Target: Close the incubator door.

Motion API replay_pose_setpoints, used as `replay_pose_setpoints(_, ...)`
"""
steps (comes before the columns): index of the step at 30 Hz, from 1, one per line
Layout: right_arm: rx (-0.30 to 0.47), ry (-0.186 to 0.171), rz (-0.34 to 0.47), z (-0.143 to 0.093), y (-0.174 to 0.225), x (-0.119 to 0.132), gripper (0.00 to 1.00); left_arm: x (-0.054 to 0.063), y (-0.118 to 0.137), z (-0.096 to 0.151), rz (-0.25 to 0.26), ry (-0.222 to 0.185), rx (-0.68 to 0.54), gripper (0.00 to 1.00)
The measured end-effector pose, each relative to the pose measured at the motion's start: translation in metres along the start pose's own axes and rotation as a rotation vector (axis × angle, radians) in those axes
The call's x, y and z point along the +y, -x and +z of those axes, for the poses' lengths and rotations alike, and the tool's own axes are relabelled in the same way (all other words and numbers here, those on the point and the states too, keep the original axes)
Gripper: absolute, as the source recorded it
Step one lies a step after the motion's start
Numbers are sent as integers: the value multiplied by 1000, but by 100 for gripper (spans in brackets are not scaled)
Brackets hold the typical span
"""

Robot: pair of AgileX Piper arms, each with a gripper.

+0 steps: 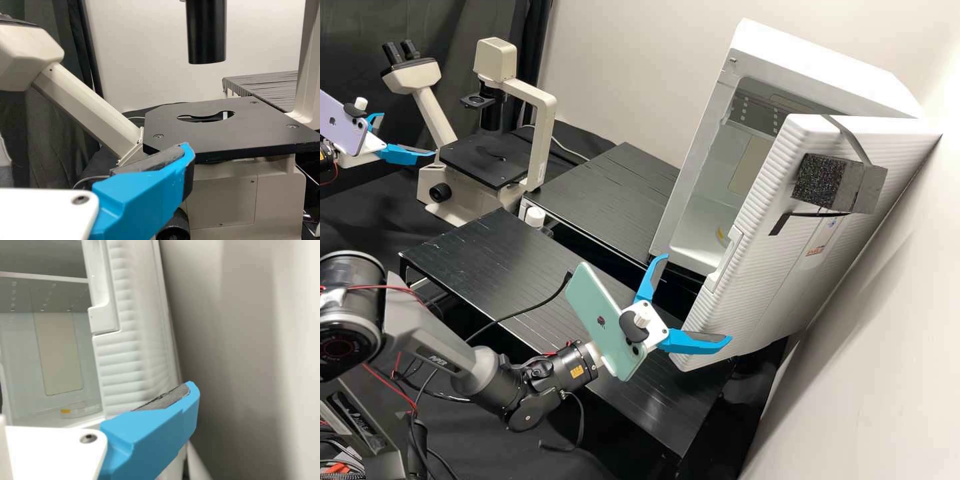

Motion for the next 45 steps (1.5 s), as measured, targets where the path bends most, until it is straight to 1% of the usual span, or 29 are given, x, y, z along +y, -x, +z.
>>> replay_pose_setpoints(8,27,-15,-22,-10,0,-5,100,0,0,0,0,0,0,100)
replay_pose_setpoints(9,31,-23,-26,-12,0,-6,100,0,0,0,0,0,0,100)
replay_pose_setpoints(12,70,-28,-39,-21,1,-7,100,0,0,0,0,0,0,100)
replay_pose_setpoints(17,113,-80,-93,-38,-2,-14,100,0,0,0,0,0,0,100)
replay_pose_setpoints(18,124,-87,-108,-42,-4,-17,100,0,0,0,0,0,0,100)
replay_pose_setpoints(23,246,-115,-165,-72,-18,-27,100,0,0,0,0,0,0,100)
replay_pose_setpoints(26,311,-104,-179,-88,-24,-30,100,0,0,0,0,0,0,100)
replay_pose_setpoints(29,347,-104,-190,-98,-26,-33,100,0,0,0,0,0,0,100)
replay_pose_setpoints(31,358,-98,-202,-101,-26,-36,100,0,0,0,0,0,0,100)
replay_pose_setpoints(38,355,-108,-261,-101,-27,-53,100,0,0,0,0,0,0,100)
replay_pose_setpoints(40,349,-93,-269,-100,-27,-59,100,0,0,0,0,0,0,100)
replay_pose_setpoints(44,300,-70,-269,-91,-19,-78,100,0,0,0,0,0,0,100)
replay_pose_setpoints(45,298,-66,-270,-89,-17,-82,100,0,0,0,0,0,0,100)
